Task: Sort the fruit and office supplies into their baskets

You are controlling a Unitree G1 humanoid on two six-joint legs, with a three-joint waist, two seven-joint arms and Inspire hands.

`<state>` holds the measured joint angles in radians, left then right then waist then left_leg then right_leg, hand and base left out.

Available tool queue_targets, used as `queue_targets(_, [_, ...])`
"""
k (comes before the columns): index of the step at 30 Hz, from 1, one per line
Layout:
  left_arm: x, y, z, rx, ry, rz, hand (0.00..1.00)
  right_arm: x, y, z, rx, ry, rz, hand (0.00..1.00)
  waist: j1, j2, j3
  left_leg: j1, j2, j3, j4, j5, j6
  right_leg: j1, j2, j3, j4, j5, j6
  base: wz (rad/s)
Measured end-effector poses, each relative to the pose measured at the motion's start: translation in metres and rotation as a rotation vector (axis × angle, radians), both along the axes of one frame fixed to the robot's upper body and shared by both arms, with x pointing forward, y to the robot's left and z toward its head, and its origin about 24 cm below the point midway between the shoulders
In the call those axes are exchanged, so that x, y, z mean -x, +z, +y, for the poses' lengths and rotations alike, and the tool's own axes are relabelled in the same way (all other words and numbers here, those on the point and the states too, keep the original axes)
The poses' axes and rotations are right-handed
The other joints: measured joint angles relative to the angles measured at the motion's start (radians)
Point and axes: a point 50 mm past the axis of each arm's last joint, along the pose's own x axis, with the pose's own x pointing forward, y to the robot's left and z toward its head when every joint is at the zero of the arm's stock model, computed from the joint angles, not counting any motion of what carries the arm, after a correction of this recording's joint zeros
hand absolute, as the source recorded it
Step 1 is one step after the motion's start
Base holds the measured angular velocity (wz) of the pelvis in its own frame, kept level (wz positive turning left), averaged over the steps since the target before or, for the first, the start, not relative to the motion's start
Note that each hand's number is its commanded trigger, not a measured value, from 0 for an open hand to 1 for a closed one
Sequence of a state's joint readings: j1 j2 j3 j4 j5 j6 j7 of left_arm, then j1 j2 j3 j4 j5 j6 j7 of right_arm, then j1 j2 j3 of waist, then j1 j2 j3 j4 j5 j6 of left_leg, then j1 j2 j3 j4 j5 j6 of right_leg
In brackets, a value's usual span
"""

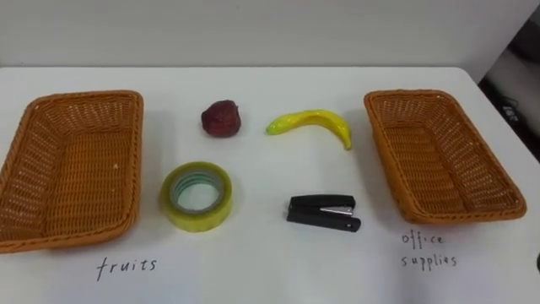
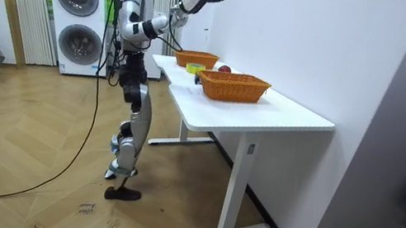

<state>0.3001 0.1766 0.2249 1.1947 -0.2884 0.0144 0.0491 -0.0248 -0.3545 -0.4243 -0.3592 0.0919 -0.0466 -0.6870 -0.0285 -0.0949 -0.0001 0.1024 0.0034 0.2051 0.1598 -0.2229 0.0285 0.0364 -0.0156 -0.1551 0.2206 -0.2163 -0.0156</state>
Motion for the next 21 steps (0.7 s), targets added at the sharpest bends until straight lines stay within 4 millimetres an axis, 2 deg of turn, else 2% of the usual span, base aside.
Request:
queue_targets(4, [0.001,0.0,0.0,0.015,-0.01,0.009,0.0,-0.012,0.007,0.013,0.053,0.09,0.031,0.0,0.01,-0.004,0.0,-0.012,0.001,-0.018,0.006,0.0,0.0,-0.002,-0.011,-0.018,-0.002,0.0,0.0,0.14])
queue_targets(11, [0.001,0.0,0.0,0.032,-0.036,0.027,0.0,-0.033,0.001,0.04,0.155,0.309,0.176,0.0,0.037,-0.024,0.0011,-0.021,0.0,-0.053,0.014,0.0,0.0,0.015,-0.015,-0.05,-0.002,0.002,-0.001,0.15])
queue_targets(15, [-0.006,-0.001,0.001,0.033,-0.04,0.025,0.0,-0.042,-0.002,0.053,0.189,0.413,0.227,0.0,0.046,-0.023,0.0029,-0.023,0.0,-0.062,0.016,0.0,0.0,0.018,-0.015,-0.065,-0.003,0.003,-0.001,0.08])
queue_targets(16, [-0.01,-0.001,0.002,0.027,-0.046,0.016,0.0,-0.045,-0.005,0.056,0.195,0.437,0.255,0.0,0.057,-0.022,0.0029,-0.023,0.001,-0.064,0.016,0.0,0.0,0.02,-0.016,-0.067,-0.001,0.003,-0.001,0.05])
queue_targets(21, [-0.024,0.0,0.004,0.005,-0.073,-0.016,0.0,-0.055,-0.009,0.061,0.258,0.521,0.375,0.0,0.065,-0.016,0.0025,-0.028,0.0,-0.067,0.018,0.0,0.0,0.022,-0.017,-0.068,0.0,0.004,-0.001,0.01])
